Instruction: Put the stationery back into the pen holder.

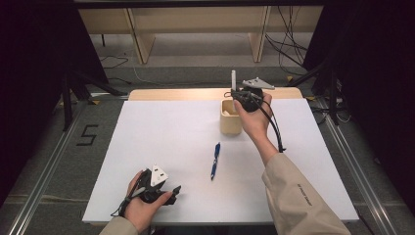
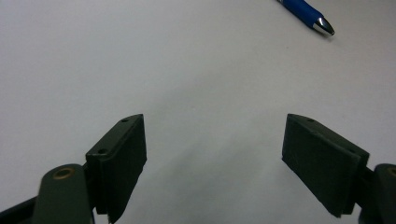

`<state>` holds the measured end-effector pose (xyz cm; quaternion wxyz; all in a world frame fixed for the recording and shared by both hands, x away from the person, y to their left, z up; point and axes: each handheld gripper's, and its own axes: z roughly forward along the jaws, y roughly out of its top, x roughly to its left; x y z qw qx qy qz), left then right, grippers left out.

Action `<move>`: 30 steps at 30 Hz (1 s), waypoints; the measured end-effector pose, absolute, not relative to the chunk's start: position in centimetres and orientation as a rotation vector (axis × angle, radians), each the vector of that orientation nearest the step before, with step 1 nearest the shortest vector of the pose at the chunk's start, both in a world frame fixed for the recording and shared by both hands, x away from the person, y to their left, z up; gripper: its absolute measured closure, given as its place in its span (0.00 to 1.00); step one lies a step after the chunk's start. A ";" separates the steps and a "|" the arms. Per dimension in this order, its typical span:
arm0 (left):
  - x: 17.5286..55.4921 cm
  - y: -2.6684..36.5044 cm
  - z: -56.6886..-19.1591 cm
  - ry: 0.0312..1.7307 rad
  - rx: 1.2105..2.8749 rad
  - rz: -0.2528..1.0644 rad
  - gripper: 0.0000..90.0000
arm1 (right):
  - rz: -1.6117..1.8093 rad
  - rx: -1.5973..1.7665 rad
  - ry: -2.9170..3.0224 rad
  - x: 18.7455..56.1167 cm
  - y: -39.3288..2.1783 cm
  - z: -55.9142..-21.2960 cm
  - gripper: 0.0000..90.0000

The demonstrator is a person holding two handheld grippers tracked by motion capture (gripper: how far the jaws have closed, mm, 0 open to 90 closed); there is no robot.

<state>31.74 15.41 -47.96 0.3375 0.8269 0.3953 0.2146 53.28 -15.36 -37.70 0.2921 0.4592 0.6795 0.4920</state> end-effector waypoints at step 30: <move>31.7 15.4 -48.0 1.029 2.144 0.563 0.24 | 1.276 1.234 1.855 53.4 -15.3 -39.6 0.87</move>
